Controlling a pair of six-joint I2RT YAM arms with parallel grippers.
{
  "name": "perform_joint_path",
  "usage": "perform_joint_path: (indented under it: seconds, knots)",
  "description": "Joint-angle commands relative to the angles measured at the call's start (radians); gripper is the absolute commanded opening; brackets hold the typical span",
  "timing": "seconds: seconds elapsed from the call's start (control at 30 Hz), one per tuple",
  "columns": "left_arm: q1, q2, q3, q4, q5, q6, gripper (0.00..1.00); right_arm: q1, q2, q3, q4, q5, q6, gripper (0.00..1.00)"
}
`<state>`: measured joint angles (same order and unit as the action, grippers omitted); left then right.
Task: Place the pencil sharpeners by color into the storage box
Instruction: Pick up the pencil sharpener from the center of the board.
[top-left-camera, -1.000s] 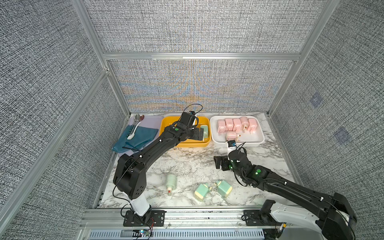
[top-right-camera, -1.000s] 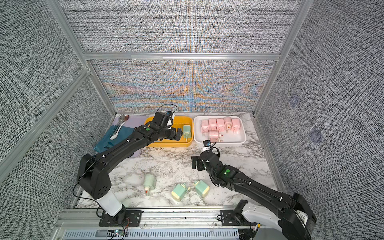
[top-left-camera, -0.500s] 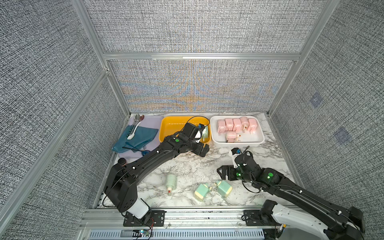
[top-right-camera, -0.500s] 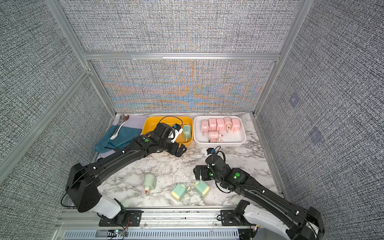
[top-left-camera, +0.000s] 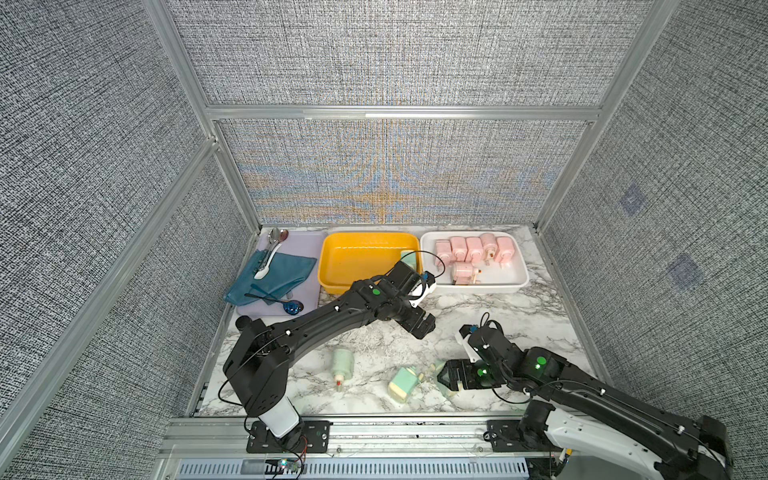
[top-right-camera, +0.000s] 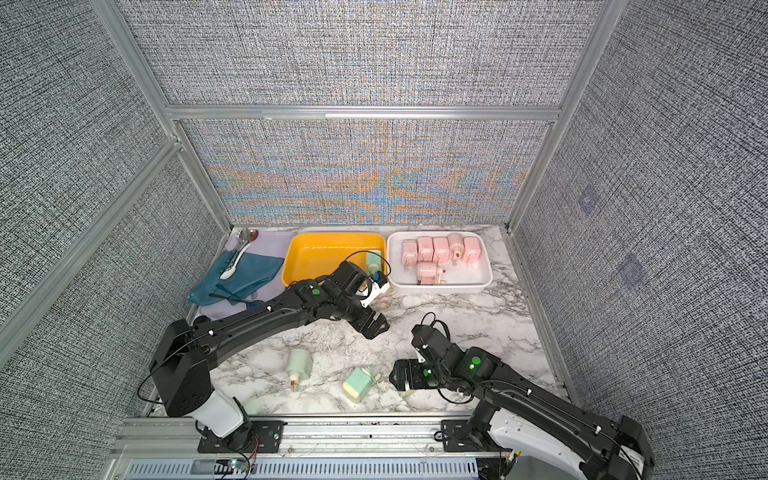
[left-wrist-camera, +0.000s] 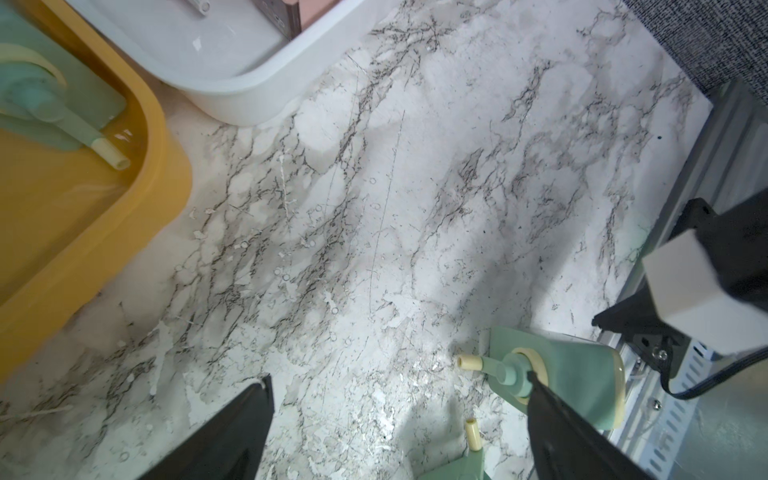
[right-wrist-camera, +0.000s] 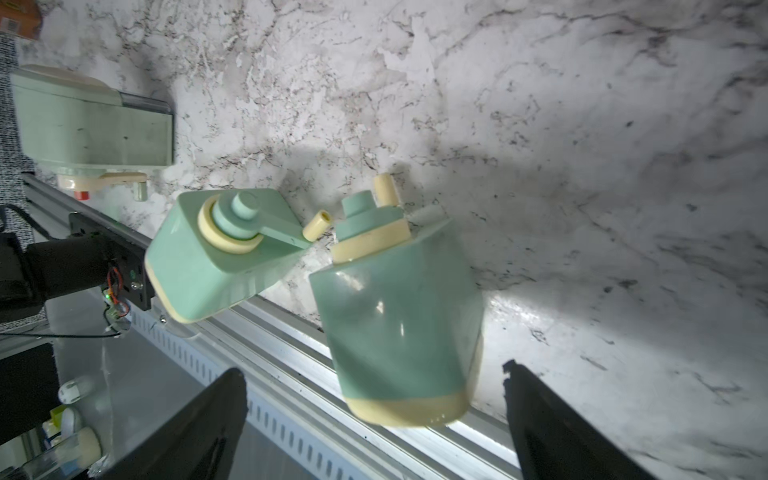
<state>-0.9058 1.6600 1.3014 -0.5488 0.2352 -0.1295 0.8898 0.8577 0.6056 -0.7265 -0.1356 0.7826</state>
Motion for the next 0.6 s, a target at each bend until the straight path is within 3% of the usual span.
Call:
perform_joint_path:
  seconds: [0.0,0.13,0.33,0.47,0.57]
  knots:
    - [-0.021,0.013,0.008,-0.018,0.017,0.019,0.99,0.013,0.013,-0.004,-0.045,0.028,-0.002,0.99]
    - [-0.048,0.025,0.01,-0.04,-0.051,0.001,0.99,0.064,0.049,-0.023,-0.001,0.022,-0.012,0.99]
    - [-0.058,0.032,-0.018,0.003,-0.107,-0.092,0.99,0.131,0.092,0.001,0.017,0.19,0.019,0.98]
    - [-0.058,0.01,-0.051,0.034,-0.151,-0.115,0.99,0.149,0.077,0.009,0.026,0.264,-0.021,0.84]
    - [-0.058,0.007,-0.059,0.035,-0.178,-0.118,0.99,0.156,0.047,-0.011,0.069,0.23,-0.08,0.78]
